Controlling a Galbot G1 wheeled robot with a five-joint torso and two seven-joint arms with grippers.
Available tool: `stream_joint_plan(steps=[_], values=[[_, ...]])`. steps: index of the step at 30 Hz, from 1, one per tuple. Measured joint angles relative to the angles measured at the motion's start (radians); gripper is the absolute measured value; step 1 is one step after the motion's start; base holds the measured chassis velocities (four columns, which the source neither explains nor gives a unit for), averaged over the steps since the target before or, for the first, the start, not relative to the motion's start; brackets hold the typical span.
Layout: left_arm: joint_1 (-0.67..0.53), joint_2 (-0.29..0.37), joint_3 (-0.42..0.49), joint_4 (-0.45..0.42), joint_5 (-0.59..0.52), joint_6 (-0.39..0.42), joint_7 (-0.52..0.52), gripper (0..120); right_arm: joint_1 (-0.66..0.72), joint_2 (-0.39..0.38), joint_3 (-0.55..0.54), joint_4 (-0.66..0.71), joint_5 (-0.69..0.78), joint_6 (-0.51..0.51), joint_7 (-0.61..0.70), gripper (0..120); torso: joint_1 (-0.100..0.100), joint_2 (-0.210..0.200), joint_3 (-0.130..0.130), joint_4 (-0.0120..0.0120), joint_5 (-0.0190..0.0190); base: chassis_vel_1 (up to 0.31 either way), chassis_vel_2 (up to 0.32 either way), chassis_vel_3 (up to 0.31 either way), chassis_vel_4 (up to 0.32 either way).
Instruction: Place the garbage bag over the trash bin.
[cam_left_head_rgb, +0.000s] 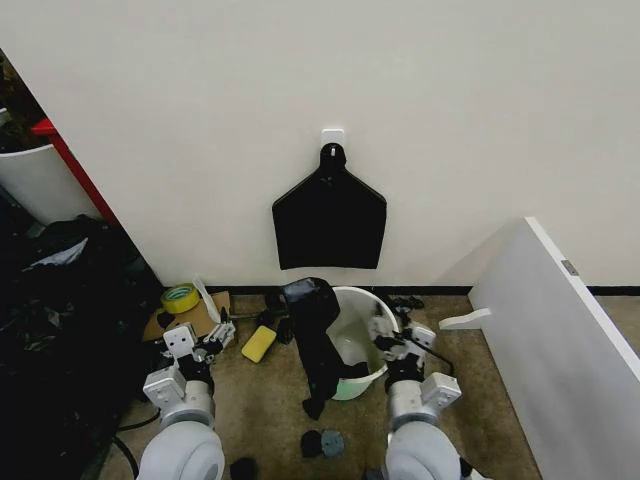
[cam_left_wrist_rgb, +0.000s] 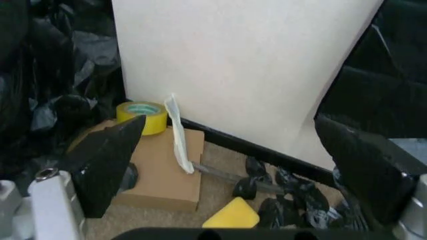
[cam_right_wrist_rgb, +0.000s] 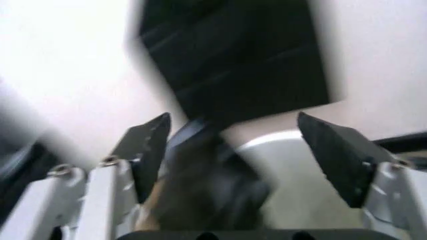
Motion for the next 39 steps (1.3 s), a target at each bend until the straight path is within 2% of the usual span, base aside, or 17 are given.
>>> stream_joint_plan(steps=[4,5,7,10,14,18,20,21,28,30,33,36,37,39], values=[[0.008,-0.002,0.003,0.0,0.011,0.002,0.0,100,0.075,-0.051,-0.015,0.046,0.097,-0.247,-0.082,88,0.0,0.0,0.0,0.0003,0.0,0.0,0.0,0.0,0.0],[0.008,-0.002,0.003,0.0,0.011,0.002,0.0,100,0.075,-0.051,-0.015,0.046,0.097,-0.247,-0.082,88,0.0,0.0,0.0,0.0003,0.0,0.0,0.0,0.0,0.0],[0.007,-0.002,-0.002,0.015,0.011,0.004,0.0,100,0.122,-0.051,-0.022,0.05,0.148,-0.328,-0.094,97,0.0,0.0,0.0,0.0003,0.0001,0.0,0.0,0.0,0.0],[-0.003,-0.003,-0.019,0.056,0.008,0.002,-0.003,100,0.18,-0.035,-0.04,0.043,0.17,-0.416,-0.09,98,0.0,0.0,0.0,0.0002,-0.0001,0.0,0.0,0.0,0.0],[-0.01,-0.003,-0.035,0.089,0.001,-0.005,-0.005,100,0.22,-0.014,-0.061,0.025,0.169,-0.52,-0.06,87,0.0,0.0,0.0,0.0002,-0.0001,0.0,0.0,0.0,0.0],[-0.018,-0.004,-0.046,0.101,-0.01,-0.007,-0.007,100,0.252,0.008,-0.084,-0.013,0.148,-0.613,-0.021,70,0.0,0.0,0.0,0.0001,-0.0001,0.0,0.0,0.0,0.0],[-0.019,-0.006,-0.044,0.101,-0.011,-0.007,-0.007,100,0.258,0.018,-0.089,-0.033,0.129,-0.618,-0.013,63,0.0,0.0,0.0,0.0001,0.0001,0.0,0.0,0.0,0.0],[-0.019,-0.006,-0.044,0.101,-0.011,-0.007,-0.007,100,0.258,0.018,-0.089,-0.033,0.129,-0.618,-0.013,63,0.0,0.0,0.0,0.0001,0.0001,0.0,0.0,0.0,0.0],[-0.022,-0.011,-0.006,0.105,-0.012,-0.007,-0.007,100,0.26,0.033,-0.088,-0.077,0.081,-0.585,-0.013,32,0.0,0.0,0.0,0.0002,0.0,0.0,0.0,0.0,0.0],[-0.024,-0.011,0.001,0.107,-0.012,-0.007,-0.006,100,0.259,0.035,-0.086,-0.081,0.077,-0.579,-0.013,29,0.0,0.0,0.0,0.0001,0.0,0.0,0.0,0.0,0.0],[-0.036,-0.011,0.024,0.109,-0.023,-0.007,0.005,100,0.254,0.038,-0.073,-0.095,0.07,-0.567,-0.015,15,0.0,0.0,0.0,0.0001,0.0,0.0,0.0,0.0,0.0],[-0.047,0.005,0.052,0.099,-0.085,-0.013,0.044,100,0.245,0.038,-0.06,-0.102,0.07,-0.561,-0.01,4,0.0,0.0,0.0,0.0002,0.0,0.0,0.0,0.0,0.0],[-0.047,0.005,0.052,0.099,-0.085,-0.013,0.044,100,0.245,0.038,-0.06,-0.102,0.07,-0.561,-0.01,4,0.0,0.0,0.0,0.0002,0.0,0.0,0.0,0.0,0.0],[-0.061,0.028,0.078,0.09,-0.157,-0.014,0.087,100,0.237,0.037,-0.051,-0.105,0.072,-0.55,0.008,0,0.0,0.0,0.0,0.0001,0.0001,0.0,0.0,0.0,0.0]])
